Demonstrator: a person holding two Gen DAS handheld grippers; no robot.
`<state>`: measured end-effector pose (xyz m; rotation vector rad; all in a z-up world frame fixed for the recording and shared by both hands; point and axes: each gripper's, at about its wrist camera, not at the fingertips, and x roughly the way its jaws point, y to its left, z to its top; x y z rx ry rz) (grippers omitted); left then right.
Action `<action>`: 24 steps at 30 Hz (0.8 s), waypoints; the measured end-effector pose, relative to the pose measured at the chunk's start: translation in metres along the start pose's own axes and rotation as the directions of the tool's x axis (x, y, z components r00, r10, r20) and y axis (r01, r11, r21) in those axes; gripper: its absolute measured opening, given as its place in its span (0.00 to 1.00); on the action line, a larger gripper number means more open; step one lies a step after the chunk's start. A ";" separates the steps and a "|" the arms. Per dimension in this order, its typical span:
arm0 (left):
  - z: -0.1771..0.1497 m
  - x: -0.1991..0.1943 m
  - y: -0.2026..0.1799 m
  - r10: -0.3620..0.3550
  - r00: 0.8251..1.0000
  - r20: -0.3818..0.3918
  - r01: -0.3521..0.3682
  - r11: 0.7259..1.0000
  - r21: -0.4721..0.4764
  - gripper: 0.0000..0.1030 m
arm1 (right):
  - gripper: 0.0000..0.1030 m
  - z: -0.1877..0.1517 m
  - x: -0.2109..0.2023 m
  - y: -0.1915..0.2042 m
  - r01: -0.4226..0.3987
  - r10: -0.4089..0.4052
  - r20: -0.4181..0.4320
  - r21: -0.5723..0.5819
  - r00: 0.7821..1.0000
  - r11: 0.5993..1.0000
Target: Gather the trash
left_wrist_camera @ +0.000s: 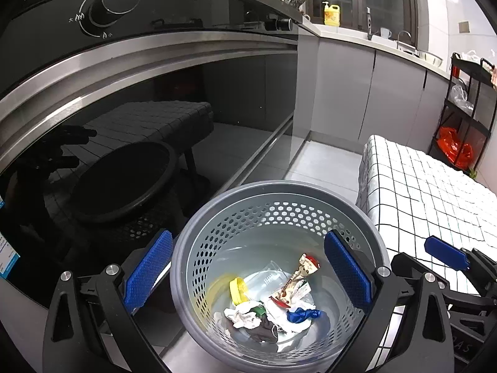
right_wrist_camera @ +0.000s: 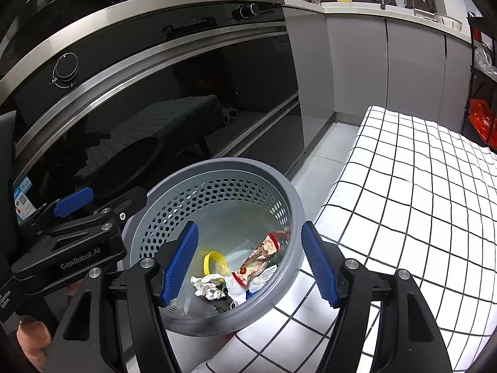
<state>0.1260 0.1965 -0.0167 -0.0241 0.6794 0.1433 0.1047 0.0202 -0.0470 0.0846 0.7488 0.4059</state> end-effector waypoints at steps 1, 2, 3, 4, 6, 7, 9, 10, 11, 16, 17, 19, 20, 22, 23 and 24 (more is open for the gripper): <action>0.000 0.000 0.001 0.001 1.000 0.001 -0.001 1.000 -0.002 0.94 | 0.65 0.000 0.000 -0.001 0.001 -0.001 0.001 0.001 1.000 1.000; 0.000 -0.001 0.001 0.002 1.000 0.002 -0.002 1.000 -0.003 0.94 | 0.65 0.000 0.000 -0.001 0.003 -0.003 0.002 0.002 1.000 1.000; 0.000 -0.001 0.001 0.004 1.000 0.003 -0.004 1.000 -0.004 0.94 | 0.65 0.000 -0.001 -0.001 0.004 -0.004 0.003 0.002 1.000 1.000; 0.000 -0.001 0.002 0.007 1.000 0.003 -0.007 1.000 -0.005 0.94 | 0.65 0.000 -0.001 -0.001 0.006 -0.006 0.003 0.002 1.000 1.000; 0.000 -0.001 0.002 0.007 1.000 0.004 -0.007 1.000 -0.004 0.94 | 0.65 0.000 -0.001 -0.001 0.010 -0.010 0.004 0.003 1.000 1.000; 0.000 -0.001 0.002 0.005 1.000 0.004 -0.005 1.000 -0.003 0.94 | 0.65 0.000 -0.001 -0.001 0.010 -0.010 0.004 0.004 1.000 1.000; 0.000 -0.002 0.001 0.006 1.000 0.006 -0.006 1.000 -0.001 0.94 | 0.66 0.000 -0.001 -0.001 0.017 -0.017 0.007 0.006 1.000 1.000; 0.000 -0.002 0.001 0.006 1.000 0.007 -0.006 1.000 0.000 0.94 | 0.67 0.000 -0.001 0.000 0.021 -0.021 0.011 0.007 1.000 1.000; 0.001 -0.002 0.001 0.006 1.000 0.008 -0.006 1.000 0.000 0.94 | 0.67 -0.001 -0.002 -0.001 0.022 -0.022 0.012 0.007 1.000 1.000; 0.000 -0.002 0.002 0.013 1.000 0.000 -0.013 1.000 -0.009 0.94 | 0.67 0.000 -0.002 0.000 0.024 -0.024 0.014 0.006 1.000 1.000; 0.001 -0.002 0.003 0.013 1.000 -0.002 -0.013 1.000 -0.014 0.94 | 0.67 0.000 -0.002 0.000 0.024 -0.024 0.015 0.005 1.000 1.000; 0.001 -0.002 0.005 0.010 1.000 -0.003 -0.010 1.000 -0.026 0.94 | 0.67 0.000 -0.002 0.000 0.028 -0.028 0.017 0.002 0.999 1.000; 0.002 -0.002 0.006 0.010 1.000 -0.002 -0.010 1.000 -0.030 0.94 | 0.67 0.000 -0.003 0.001 0.029 -0.029 0.017 0.000 0.999 1.000; 0.002 -0.002 0.007 0.010 1.000 -0.001 -0.010 0.999 -0.032 0.94 | 0.67 0.000 -0.003 0.002 0.030 -0.030 0.020 -0.001 0.999 1.000; 0.002 -0.002 0.007 0.010 1.000 -0.001 -0.010 0.999 -0.032 0.94 | 0.67 0.000 -0.004 0.002 0.031 -0.031 0.021 -0.002 0.999 1.000; 0.002 -0.002 0.006 0.010 1.000 0.000 -0.010 0.999 -0.030 0.94 | 0.67 0.001 -0.004 0.002 0.032 -0.032 0.023 -0.001 0.999 1.000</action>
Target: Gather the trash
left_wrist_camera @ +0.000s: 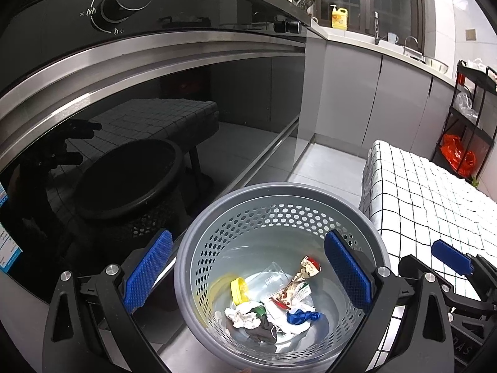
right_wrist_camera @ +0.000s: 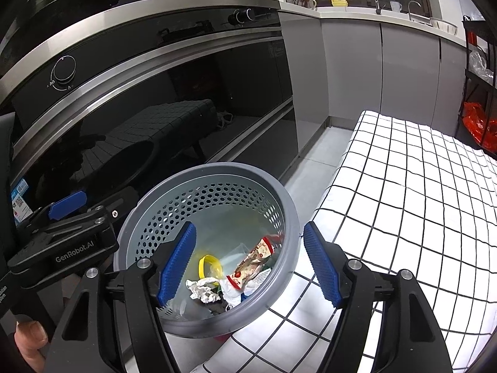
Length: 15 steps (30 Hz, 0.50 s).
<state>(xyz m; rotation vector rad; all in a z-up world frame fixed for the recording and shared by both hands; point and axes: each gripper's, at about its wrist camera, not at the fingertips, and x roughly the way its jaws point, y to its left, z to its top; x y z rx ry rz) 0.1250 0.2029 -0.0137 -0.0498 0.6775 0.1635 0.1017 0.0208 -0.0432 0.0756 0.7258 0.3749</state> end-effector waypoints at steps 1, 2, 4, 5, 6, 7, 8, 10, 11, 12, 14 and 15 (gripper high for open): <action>0.000 0.000 0.000 0.002 1.000 0.002 -0.002 1.000 0.003 0.94 | 0.67 0.000 0.000 0.000 0.000 0.000 0.002 0.000 1.000 1.000; 0.000 0.000 0.000 0.002 1.000 0.003 -0.002 1.000 0.005 0.94 | 0.67 0.000 -0.001 0.000 0.001 -0.001 0.004 0.000 1.000 1.000; 0.000 0.000 0.000 0.003 1.000 0.005 -0.004 1.000 0.006 0.94 | 0.67 0.001 -0.002 0.001 0.005 -0.005 0.009 -0.002 1.000 1.000; 0.000 0.000 -0.001 0.005 1.000 0.005 -0.005 1.000 0.006 0.94 | 0.67 0.001 -0.002 0.001 0.008 -0.008 0.011 -0.003 1.000 1.000; 0.000 0.000 0.000 0.006 1.000 0.005 -0.006 1.000 0.006 0.94 | 0.67 0.002 -0.003 0.002 0.010 -0.010 0.014 -0.004 1.000 1.000; 0.000 0.000 0.000 0.008 1.000 0.006 -0.008 1.000 0.006 0.94 | 0.67 0.002 -0.004 0.003 0.010 -0.010 0.017 -0.004 1.000 1.000; 0.000 0.000 0.000 0.008 1.000 0.006 -0.008 1.000 0.007 0.94 | 0.67 0.002 -0.005 0.003 0.011 -0.011 0.021 -0.005 1.000 1.000; 0.000 0.000 0.000 0.006 1.000 0.004 -0.006 1.000 0.008 0.94 | 0.67 0.003 -0.007 0.004 0.009 -0.009 0.026 -0.005 1.000 1.000; 0.000 0.000 0.000 0.006 1.000 0.004 -0.006 1.000 0.008 0.94 | 0.67 0.004 -0.008 0.005 0.009 -0.009 0.028 -0.006 1.000 1.000; 0.000 0.000 0.000 0.007 1.000 0.003 -0.007 1.000 0.008 0.94 | 0.67 0.004 -0.008 0.005 0.009 -0.009 0.030 -0.007 0.999 1.000; 0.000 0.000 0.000 0.009 1.000 0.003 -0.009 1.000 0.008 0.94 | 0.68 0.005 -0.009 0.006 0.009 -0.009 0.033 -0.007 0.999 1.000; 0.000 0.000 0.000 0.010 1.000 0.004 -0.010 1.000 0.008 0.94 | 0.68 0.005 -0.009 0.006 0.009 -0.009 0.033 -0.007 0.999 1.000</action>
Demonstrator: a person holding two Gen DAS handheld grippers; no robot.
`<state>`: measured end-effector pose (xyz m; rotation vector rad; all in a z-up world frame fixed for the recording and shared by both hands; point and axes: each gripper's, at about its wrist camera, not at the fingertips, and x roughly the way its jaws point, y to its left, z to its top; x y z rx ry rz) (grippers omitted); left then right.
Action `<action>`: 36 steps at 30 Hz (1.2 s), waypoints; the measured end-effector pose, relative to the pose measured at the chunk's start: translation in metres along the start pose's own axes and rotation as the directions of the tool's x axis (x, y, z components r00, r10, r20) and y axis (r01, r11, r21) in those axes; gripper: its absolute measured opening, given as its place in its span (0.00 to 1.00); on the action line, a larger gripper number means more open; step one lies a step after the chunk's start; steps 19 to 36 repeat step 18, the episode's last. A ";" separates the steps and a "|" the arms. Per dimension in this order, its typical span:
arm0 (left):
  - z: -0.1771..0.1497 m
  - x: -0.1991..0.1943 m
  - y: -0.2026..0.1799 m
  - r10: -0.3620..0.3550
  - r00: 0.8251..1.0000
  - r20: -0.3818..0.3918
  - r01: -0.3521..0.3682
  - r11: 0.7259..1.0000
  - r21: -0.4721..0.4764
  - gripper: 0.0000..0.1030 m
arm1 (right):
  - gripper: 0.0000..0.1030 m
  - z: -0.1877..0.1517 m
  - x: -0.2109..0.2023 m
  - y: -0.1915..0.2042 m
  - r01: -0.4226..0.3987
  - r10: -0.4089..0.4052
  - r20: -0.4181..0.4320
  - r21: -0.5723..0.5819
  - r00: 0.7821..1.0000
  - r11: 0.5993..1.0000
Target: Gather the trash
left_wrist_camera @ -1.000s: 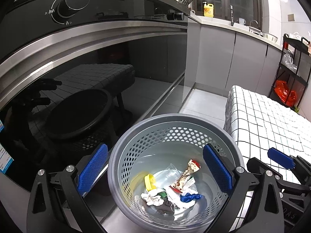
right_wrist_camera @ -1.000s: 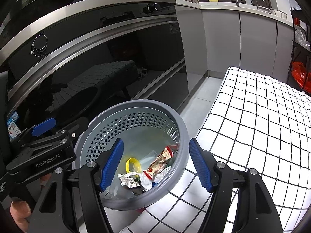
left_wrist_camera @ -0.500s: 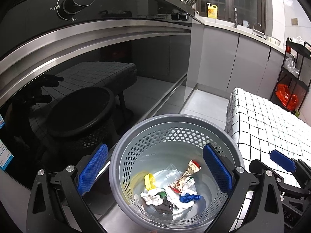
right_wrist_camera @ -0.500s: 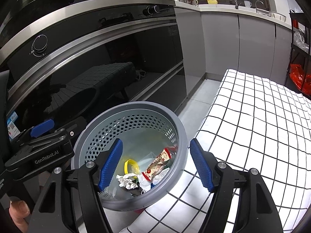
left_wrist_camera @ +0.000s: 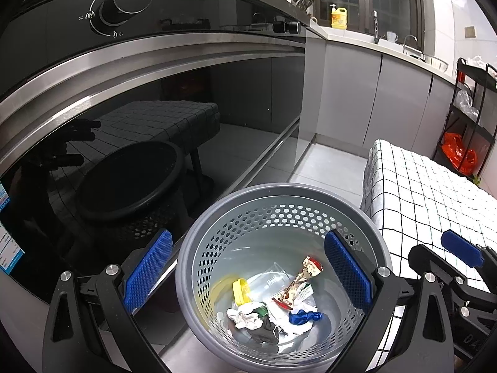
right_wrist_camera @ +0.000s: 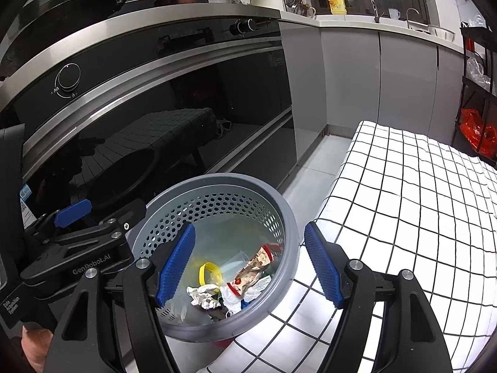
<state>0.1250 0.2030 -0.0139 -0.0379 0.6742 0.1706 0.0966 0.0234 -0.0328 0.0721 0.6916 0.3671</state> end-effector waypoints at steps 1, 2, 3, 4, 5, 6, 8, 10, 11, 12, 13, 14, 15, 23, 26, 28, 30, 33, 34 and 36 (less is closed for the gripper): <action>0.000 0.000 0.000 0.001 1.000 0.001 -0.001 1.000 0.000 0.94 | 0.68 0.000 0.000 0.000 0.000 0.000 0.000 0.000 1.000 1.000; 0.000 0.000 0.000 0.001 1.000 0.002 -0.001 1.000 0.000 0.94 | 0.68 0.000 0.000 0.000 0.000 0.000 -0.001 0.000 1.000 1.000; 0.000 0.000 0.000 0.000 1.000 0.002 0.000 1.000 0.000 0.94 | 0.68 0.000 0.000 0.000 0.000 0.000 -0.002 0.000 1.000 1.000; 0.000 0.000 0.000 -0.003 1.000 0.002 0.003 1.000 0.000 0.94 | 0.68 0.000 0.000 -0.001 -0.001 0.001 -0.003 0.001 1.000 1.000; 0.000 0.000 0.001 -0.004 1.000 0.003 0.004 1.000 -0.001 0.94 | 0.68 0.000 0.000 -0.001 -0.001 0.001 -0.003 0.001 1.000 1.000; 0.000 0.000 0.001 -0.004 1.000 0.004 0.004 1.000 -0.002 0.94 | 0.68 0.000 0.000 -0.001 -0.002 0.002 -0.003 0.000 1.000 1.000; 0.000 -0.001 0.001 -0.001 1.000 0.009 0.001 1.000 -0.002 0.94 | 0.68 -0.001 0.000 -0.001 -0.001 0.001 -0.003 0.001 1.000 1.000; 0.000 -0.002 0.001 -0.001 1.000 0.011 0.001 1.000 -0.002 0.94 | 0.68 -0.001 0.000 0.000 -0.001 0.001 -0.004 0.001 1.000 1.000; 0.000 -0.002 0.001 -0.001 1.000 0.010 0.001 1.000 -0.002 0.94 | 0.68 -0.001 0.000 0.000 -0.002 0.002 -0.004 0.001 1.000 1.000; -0.001 -0.002 0.001 -0.001 1.000 0.010 0.001 1.000 -0.002 0.94 | 0.68 -0.001 0.000 0.000 -0.002 0.002 -0.005 0.001 1.000 1.000; -0.001 -0.002 0.001 -0.001 1.000 0.010 0.001 1.000 -0.002 0.94 | 0.68 -0.001 0.000 0.000 -0.002 0.002 -0.005 0.000 1.000 1.000; -0.001 -0.002 0.001 -0.001 1.000 0.008 0.001 1.000 -0.003 0.94 | 0.68 -0.001 0.000 0.000 -0.002 0.002 -0.005 0.000 1.000 1.000; -0.001 -0.002 0.001 -0.002 1.000 0.007 0.002 1.000 -0.003 0.94 | 0.68 -0.002 0.000 0.000 -0.003 0.003 -0.005 0.000 1.000 1.000; 0.000 -0.002 0.001 -0.003 1.000 0.005 0.003 1.000 -0.005 0.94 | 0.68 -0.002 0.001 0.000 -0.002 0.002 -0.004 0.001 1.000 1.000; 0.000 -0.002 0.001 -0.003 1.000 0.005 0.003 1.000 -0.005 0.94 | 0.68 -0.002 0.001 0.000 -0.002 0.002 -0.004 0.001 1.000 1.000; 0.000 -0.002 0.001 -0.003 1.000 0.005 0.003 1.000 -0.005 0.94 | 0.68 -0.002 0.001 0.000 -0.002 0.002 -0.004 0.001 1.000 1.000; 0.000 -0.002 0.001 -0.003 1.000 0.005 0.003 1.000 -0.005 0.94 | 0.68 -0.002 0.001 0.000 -0.002 0.002 -0.004 0.001 1.000 1.000; 0.000 -0.002 0.001 -0.003 1.000 0.005 0.003 1.000 -0.005 0.94 | 0.68 -0.002 0.001 0.000 -0.002 0.002 -0.004 0.001 1.000 1.000; 0.000 -0.002 0.001 -0.003 1.000 0.005 0.003 1.000 -0.005 0.94 | 0.68 -0.002 0.001 0.000 -0.002 0.002 -0.004 0.001 1.000 1.000; 0.000 -0.002 0.001 -0.003 1.000 0.005 0.003 1.000 -0.005 0.94 | 0.68 -0.002 0.001 0.000 -0.002 0.002 -0.004 0.001 1.000 1.000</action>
